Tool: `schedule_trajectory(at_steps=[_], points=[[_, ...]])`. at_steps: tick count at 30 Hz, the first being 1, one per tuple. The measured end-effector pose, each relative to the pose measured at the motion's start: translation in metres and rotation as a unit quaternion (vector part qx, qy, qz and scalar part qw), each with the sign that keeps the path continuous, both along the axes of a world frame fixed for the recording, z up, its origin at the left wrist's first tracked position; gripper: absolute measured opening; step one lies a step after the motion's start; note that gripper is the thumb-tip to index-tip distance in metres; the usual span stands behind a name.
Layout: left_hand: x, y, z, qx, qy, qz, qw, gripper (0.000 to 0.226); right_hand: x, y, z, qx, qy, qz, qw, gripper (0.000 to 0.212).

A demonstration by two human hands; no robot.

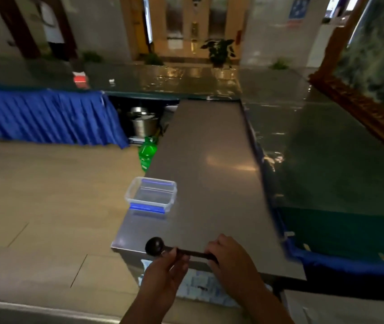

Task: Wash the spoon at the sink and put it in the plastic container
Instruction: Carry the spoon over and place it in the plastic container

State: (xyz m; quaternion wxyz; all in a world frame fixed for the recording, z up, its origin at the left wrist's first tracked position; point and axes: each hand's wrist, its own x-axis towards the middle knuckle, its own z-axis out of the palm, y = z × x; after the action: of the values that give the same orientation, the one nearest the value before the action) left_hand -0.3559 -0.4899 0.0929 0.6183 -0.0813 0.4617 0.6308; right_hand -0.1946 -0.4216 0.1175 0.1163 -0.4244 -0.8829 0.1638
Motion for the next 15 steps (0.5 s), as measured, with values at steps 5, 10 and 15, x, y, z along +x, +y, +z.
schedule_trajectory(at_steps=[5,10,15], points=[[-0.079,0.000,-0.005,0.002,0.002,0.014,1.000,0.009,-0.084,0.001,-0.002,0.007,-0.008,-0.011,1.000,0.013],[-0.146,0.005,-0.005,0.004,0.009,0.023,1.000,0.004,-0.155,-0.001,-0.006,0.018,0.002,-0.030,0.999,0.011],[-0.180,0.019,-0.010,-0.012,0.026,0.020,0.999,0.009,-0.191,0.006,-0.011,0.015,0.012,-0.044,0.999,0.009]])
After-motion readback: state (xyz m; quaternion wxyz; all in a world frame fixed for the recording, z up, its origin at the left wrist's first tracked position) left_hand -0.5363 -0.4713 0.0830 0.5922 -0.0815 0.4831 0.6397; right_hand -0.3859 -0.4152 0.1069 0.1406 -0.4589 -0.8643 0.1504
